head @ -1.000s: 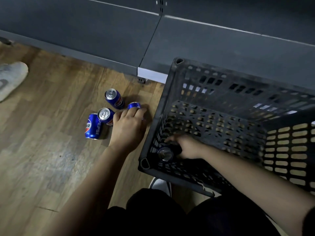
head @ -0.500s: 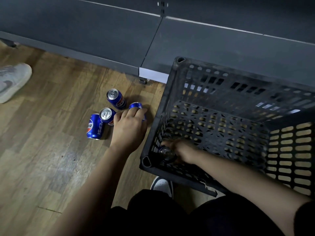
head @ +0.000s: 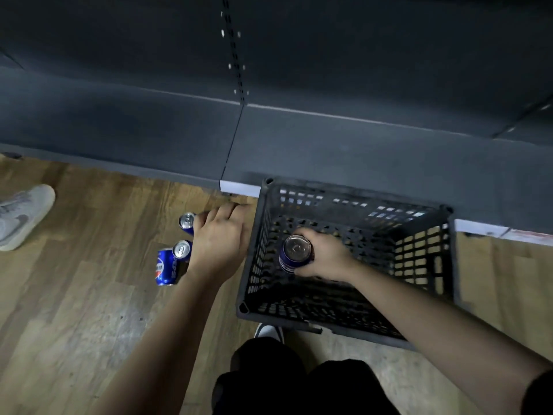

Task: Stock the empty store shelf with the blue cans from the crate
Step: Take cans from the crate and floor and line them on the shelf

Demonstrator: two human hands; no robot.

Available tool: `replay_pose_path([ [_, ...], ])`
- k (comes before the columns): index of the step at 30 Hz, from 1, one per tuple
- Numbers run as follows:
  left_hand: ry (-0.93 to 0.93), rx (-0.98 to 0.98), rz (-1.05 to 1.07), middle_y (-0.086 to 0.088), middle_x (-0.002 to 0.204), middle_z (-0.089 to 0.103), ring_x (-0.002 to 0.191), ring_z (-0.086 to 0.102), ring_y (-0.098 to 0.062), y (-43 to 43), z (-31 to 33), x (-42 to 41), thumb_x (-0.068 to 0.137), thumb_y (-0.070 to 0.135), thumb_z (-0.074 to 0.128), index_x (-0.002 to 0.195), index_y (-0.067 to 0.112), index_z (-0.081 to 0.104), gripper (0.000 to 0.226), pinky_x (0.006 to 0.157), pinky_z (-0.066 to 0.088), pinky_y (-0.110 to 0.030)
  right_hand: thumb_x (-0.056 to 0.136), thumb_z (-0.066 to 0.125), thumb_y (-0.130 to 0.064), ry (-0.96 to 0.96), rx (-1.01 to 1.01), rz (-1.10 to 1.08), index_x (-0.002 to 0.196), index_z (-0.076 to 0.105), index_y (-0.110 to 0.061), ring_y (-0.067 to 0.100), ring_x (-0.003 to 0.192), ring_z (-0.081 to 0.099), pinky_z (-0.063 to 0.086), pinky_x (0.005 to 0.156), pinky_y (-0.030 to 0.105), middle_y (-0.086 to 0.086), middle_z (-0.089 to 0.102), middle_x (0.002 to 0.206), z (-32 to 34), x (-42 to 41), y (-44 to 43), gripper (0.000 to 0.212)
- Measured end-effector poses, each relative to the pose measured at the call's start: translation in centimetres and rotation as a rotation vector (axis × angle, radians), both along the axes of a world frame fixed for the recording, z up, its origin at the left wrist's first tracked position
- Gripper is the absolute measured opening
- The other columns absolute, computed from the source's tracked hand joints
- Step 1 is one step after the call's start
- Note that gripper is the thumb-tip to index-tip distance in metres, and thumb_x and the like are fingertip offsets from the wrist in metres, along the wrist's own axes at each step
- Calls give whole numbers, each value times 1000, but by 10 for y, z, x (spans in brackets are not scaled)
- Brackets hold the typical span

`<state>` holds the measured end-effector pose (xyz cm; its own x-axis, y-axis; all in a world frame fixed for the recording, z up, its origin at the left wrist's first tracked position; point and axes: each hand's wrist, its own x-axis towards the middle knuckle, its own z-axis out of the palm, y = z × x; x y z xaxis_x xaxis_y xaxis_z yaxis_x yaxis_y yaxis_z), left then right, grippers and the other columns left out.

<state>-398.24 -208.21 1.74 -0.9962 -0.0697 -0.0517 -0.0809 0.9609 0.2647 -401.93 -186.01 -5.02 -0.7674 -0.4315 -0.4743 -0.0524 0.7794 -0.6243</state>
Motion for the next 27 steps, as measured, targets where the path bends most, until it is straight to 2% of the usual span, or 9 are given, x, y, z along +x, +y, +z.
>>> replay_pose_path([
  [5, 64, 22, -74, -4, 117, 62, 104, 57, -29, 14, 116, -18, 83, 31, 29, 119, 18, 59, 48, 93, 32, -41, 62, 87, -40, 41, -31, -56, 127, 53, -27, 15, 107, 62, 47, 89, 29, -5, 68, 116, 121, -15, 15, 74],
  [8, 117, -6, -110, -3, 118, 62, 105, 57, -27, 18, 187, -31, 86, 28, 36, 121, 18, 59, 43, 93, 29, -39, 59, 86, -45, 73, -49, -86, 124, 54, -26, 14, 104, 63, 48, 88, 28, -6, 68, 113, 192, -24, 24, 75],
  [11, 164, -22, -128, -2, 117, 61, 104, 57, -27, 21, 256, -42, 90, 21, 49, 122, 18, 59, 34, 93, 30, -40, 48, 75, -58, 102, -90, -128, 118, 55, -30, 12, 97, 64, 50, 85, 29, -9, 69, 105, 264, -32, 29, 78],
  [15, 213, -16, -139, -3, 116, 62, 104, 58, -28, 29, 338, -54, 90, 19, 55, 122, 18, 58, 32, 94, 34, -44, 58, 87, -37, 151, -134, -163, 115, 56, -28, 11, 95, 64, 50, 87, 29, -9, 68, 103, 352, -41, 32, 66],
  [16, 214, -13, -139, -2, 118, 62, 106, 57, -27, 31, 356, -56, 91, 20, 53, 123, 19, 58, 33, 96, 33, -44, 57, 86, -37, 165, -140, -169, 114, 56, -29, 11, 94, 64, 51, 87, 30, -10, 68, 102, 372, -43, 32, 65],
  [20, 278, -23, -161, -1, 120, 62, 108, 57, -25, 39, 420, -64, 92, 23, 52, 122, 18, 58, 32, 98, 33, -44, 49, 74, -54, 246, -156, -187, 111, 55, -32, 9, 91, 64, 51, 85, 31, -12, 68, 99, 440, -52, 32, 69],
  [23, 328, -29, -187, 0, 120, 62, 109, 56, -24, 41, 459, -72, 92, 25, 50, 123, 19, 58, 33, 98, 32, -42, 54, 81, -46, 290, -171, -203, 109, 55, -33, 8, 90, 64, 52, 84, 31, -12, 68, 99, 483, -59, 33, 62],
  [27, 376, -35, -211, -1, 124, 59, 114, 54, -24, 41, 504, -82, 93, 24, 51, 127, 19, 56, 35, 99, 29, -40, 55, 81, -48, 345, -242, -251, 110, 57, -33, 9, 93, 66, 52, 88, 36, -12, 68, 101, 529, -66, 37, 62],
])
